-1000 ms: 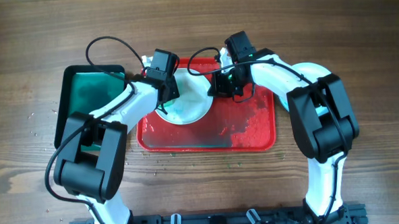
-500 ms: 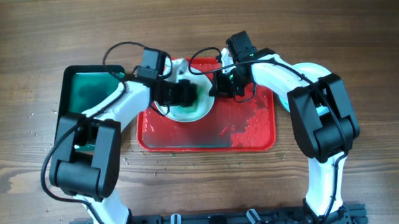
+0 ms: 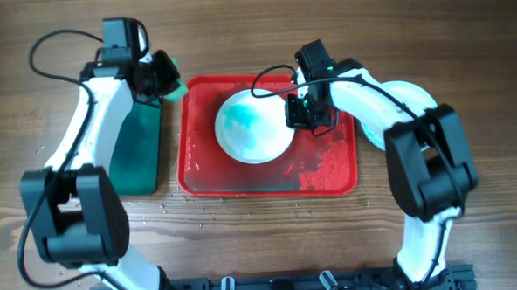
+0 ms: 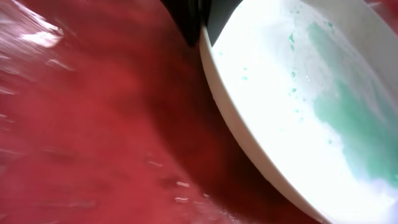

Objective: Clean dirty plates on tray and stack at the side
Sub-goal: 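Scrub the held plate with the sponge in the left gripper, then lift the plate with the right gripper and stack it on the right plates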

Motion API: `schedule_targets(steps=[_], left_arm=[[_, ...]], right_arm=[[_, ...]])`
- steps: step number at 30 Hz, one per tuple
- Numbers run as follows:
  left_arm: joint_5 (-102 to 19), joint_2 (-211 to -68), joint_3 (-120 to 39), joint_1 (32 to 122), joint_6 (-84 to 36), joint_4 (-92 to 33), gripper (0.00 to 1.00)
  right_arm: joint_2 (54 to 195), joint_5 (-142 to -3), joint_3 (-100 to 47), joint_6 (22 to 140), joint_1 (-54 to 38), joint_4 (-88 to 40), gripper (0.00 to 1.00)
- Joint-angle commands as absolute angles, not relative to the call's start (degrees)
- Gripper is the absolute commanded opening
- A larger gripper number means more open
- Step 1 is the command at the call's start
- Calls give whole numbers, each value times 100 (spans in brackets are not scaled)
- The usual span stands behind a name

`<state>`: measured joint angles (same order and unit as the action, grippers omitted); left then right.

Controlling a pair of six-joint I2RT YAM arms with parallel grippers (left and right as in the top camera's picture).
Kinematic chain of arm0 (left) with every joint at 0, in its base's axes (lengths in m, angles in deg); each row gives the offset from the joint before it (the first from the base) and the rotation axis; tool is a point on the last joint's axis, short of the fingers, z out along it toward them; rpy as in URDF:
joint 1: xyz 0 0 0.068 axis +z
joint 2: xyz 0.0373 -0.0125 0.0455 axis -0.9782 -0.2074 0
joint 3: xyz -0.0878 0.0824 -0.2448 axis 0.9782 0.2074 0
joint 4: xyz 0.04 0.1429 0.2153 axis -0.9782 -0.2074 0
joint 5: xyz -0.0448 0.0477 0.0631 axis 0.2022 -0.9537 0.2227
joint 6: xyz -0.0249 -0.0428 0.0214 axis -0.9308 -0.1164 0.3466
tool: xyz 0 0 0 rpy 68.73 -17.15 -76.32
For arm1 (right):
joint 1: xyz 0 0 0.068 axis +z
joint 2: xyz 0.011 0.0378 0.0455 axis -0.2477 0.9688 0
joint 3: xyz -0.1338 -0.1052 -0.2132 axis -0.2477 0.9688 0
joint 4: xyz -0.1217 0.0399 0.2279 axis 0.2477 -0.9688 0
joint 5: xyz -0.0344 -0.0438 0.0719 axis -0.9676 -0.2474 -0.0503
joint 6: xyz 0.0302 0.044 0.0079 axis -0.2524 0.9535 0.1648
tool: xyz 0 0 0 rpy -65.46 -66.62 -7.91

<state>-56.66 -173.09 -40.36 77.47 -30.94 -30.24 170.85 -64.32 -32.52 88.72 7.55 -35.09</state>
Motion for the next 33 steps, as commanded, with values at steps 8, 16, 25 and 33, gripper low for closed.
schedule_targets(steps=[8,16,25,33], left_arm=[[-5834,-17302,-3879,7321,-3166,-3428,4],[-5836,-17305,-3813,7021,-3168,-3367,4],[-5836,-17305,-3813,6949,-3168,-3295,4],[-5836,-17305,-3813,6949,-3209,-3247,4]], right_arm=[[14818,-11994,-3224,8684,2075,-4374,4],[14589,-15010,-3224,8665,3432,-4814,4],[14589,-16757,-3224,8415,4424,-4674,4],[14587,-16757,-3224,8343,4448,-4521,4]])
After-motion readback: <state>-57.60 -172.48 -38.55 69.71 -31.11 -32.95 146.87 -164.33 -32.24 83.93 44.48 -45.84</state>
